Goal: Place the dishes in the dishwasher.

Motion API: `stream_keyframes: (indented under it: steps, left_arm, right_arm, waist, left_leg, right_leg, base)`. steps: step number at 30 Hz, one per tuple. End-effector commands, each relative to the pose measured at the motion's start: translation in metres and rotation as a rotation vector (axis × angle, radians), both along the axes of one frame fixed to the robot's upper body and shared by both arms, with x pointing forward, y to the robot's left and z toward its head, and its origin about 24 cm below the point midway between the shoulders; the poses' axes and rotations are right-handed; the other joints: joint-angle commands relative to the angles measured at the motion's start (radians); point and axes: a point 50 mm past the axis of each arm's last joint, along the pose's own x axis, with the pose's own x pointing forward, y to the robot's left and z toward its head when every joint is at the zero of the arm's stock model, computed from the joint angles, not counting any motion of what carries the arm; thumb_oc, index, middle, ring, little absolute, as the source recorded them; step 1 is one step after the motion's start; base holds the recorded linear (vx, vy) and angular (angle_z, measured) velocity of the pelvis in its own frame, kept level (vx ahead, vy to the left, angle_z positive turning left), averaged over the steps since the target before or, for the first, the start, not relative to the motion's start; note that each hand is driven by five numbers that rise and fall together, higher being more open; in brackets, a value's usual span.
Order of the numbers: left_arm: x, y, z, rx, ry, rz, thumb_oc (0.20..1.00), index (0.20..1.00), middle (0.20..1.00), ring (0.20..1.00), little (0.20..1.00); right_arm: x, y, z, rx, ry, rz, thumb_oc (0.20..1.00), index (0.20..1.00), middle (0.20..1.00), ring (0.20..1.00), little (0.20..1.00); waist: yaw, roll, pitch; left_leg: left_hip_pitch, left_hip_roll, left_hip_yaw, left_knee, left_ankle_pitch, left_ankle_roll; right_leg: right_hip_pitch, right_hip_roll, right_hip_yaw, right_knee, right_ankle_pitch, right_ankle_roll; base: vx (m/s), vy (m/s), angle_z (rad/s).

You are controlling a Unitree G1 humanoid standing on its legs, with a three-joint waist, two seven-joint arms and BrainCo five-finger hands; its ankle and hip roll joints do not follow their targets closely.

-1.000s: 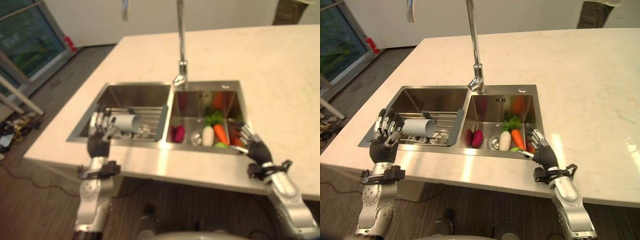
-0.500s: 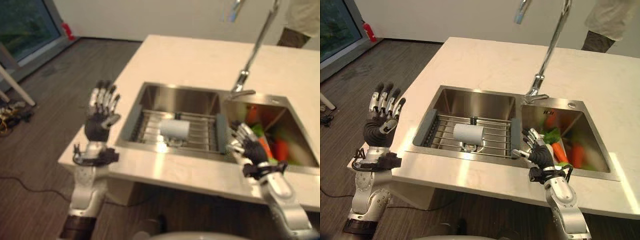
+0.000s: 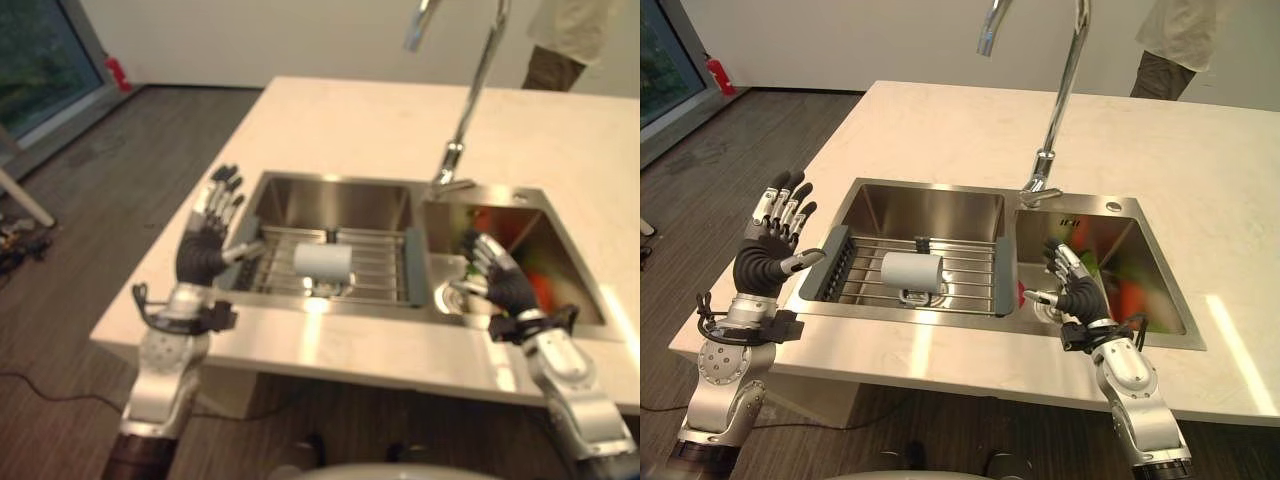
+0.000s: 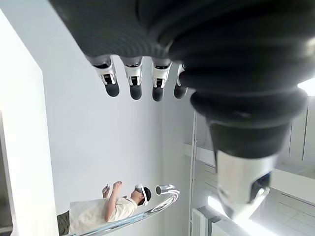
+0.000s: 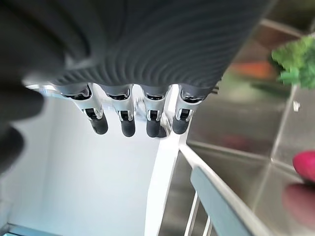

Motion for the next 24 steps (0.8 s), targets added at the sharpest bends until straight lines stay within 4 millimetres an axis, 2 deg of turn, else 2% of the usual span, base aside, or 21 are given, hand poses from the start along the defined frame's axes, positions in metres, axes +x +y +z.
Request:
stream_keyframes:
  steps: [1,2,5,6,8,13,15,18,23,24]
  left_arm:
    - [-0.001,-0.002,0.018,0.184,-0.103,0.059,1.000,1.000,1.000,1.000,1.000]
    - [0.001,-0.002,0.024,0.373,-0.132,0.097,1.000,1.000,1.000,1.000,1.000]
    - [0.009,0.009,0.032,0.594,-0.154,0.235,1.000,1.000,1.000,1.000,1.000]
    - [0.013,0.022,0.036,0.618,-0.114,0.267,1.000,1.000,1.000,1.000,1.000]
    - [0.019,0.023,0.030,0.670,-0.047,0.236,1.000,1.000,1.000,1.000,1.000]
    - [0.037,0.022,0.032,0.811,0.034,0.202,1.000,1.000,1.000,1.000,1.000]
    - [0.052,0.024,0.017,0.899,0.241,0.088,1.000,1.000,1.000,1.000,1.000]
    - [0.066,0.038,0.005,0.990,0.432,0.052,1.000,1.000,1.000,1.000,1.000]
    - [0.082,0.045,-0.007,1.015,0.605,-0.007,1.000,1.000,1.000,1.000,1.000]
    - [0.085,0.045,-0.019,1.033,0.662,-0.013,1.000,1.000,1.000,1.000,1.000]
  right_arm:
    - [0.009,0.005,0.019,-0.001,-0.096,0.016,1.000,1.000,1.000,1.000,1.000]
    - [0.011,0.003,0.021,0.005,-0.093,0.022,1.000,1.000,1.000,1.000,1.000]
    - [0.014,0.000,0.021,0.016,-0.076,0.036,1.000,1.000,1.000,1.000,1.000]
    - [0.014,-0.002,0.022,0.010,-0.071,0.043,1.000,1.000,1.000,1.000,1.000]
    - [0.015,0.000,0.021,0.005,-0.072,0.048,1.000,1.000,1.000,1.000,1.000]
    - [0.020,0.003,0.024,-0.025,-0.057,0.082,1.000,1.000,1.000,1.000,1.000]
    - [0.023,0.001,0.025,-0.045,-0.048,0.105,1.000,1.000,1.000,1.000,1.000]
    - [0.028,-0.001,0.031,-0.080,-0.035,0.146,1.000,1.000,1.000,1.000,1.000]
    - [0.031,-0.003,0.034,-0.096,-0.038,0.167,1.000,1.000,1.000,1.000,1.000]
    - [0.031,-0.002,0.035,-0.099,-0.044,0.177,1.000,1.000,1.000,1.000,1.000]
  waist:
    - [-0.008,-0.006,-0.035]
    - [-0.021,0.005,-0.041]
    - [-0.034,0.016,-0.047]
    - [-0.040,0.023,-0.051]
    - [-0.046,0.031,-0.051]
    - [-0.069,0.049,-0.051]
    - [-0.086,0.060,-0.054]
    - [-0.106,0.075,-0.055]
    - [-0.127,0.082,-0.053]
    - [-0.137,0.083,-0.050]
  left_leg:
    - [0.019,0.030,0.009,0.075,-0.119,-0.009]
    - [0.027,0.039,0.020,0.075,-0.121,-0.014]
    - [0.035,0.044,0.026,0.075,-0.122,-0.018]
    - [0.038,0.048,0.029,0.075,-0.121,-0.022]
    - [0.042,0.050,0.029,0.075,-0.120,-0.026]
    - [0.052,0.054,0.037,0.075,-0.122,-0.030]
    - [0.058,0.057,0.047,0.075,-0.124,-0.030]
    - [0.067,0.057,0.058,0.075,-0.125,-0.031]
    - [0.076,0.057,0.075,0.075,-0.128,-0.026]
    - [0.080,0.058,0.081,0.075,-0.130,-0.023]
  right_leg:
    - [0.038,-0.012,0.018,-0.095,0.075,0.050]
    - [0.044,-0.004,0.022,-0.095,0.068,0.045]
    - [0.050,0.003,0.027,-0.095,0.060,0.043]
    - [0.053,0.003,0.028,-0.095,0.058,0.044]
    - [0.056,0.006,0.031,-0.095,0.055,0.042]
    - [0.061,0.004,0.039,-0.095,0.051,0.047]
    - [0.063,0.002,0.038,-0.095,0.052,0.049]
    - [0.066,0.004,0.048,-0.095,0.052,0.052]
    - [0.068,0.005,0.059,-0.095,0.053,0.054]
    - [0.069,0.007,0.064,-0.095,0.053,0.054]
  base:
    - [0.03,-0.128,-0.10]
    - [0.02,-0.106,-0.05]
    - [0.03,-0.061,-0.01]
    - [0.04,-0.032,-0.09]
    - [0.01,-0.008,-0.02]
    - [0.01,0.040,-0.05]
    - [0.02,0.101,-0.08]
    - [0.01,0.103,-0.11]
    - [0.01,0.075,-0.16]
    - [0.00,0.055,-0.13]
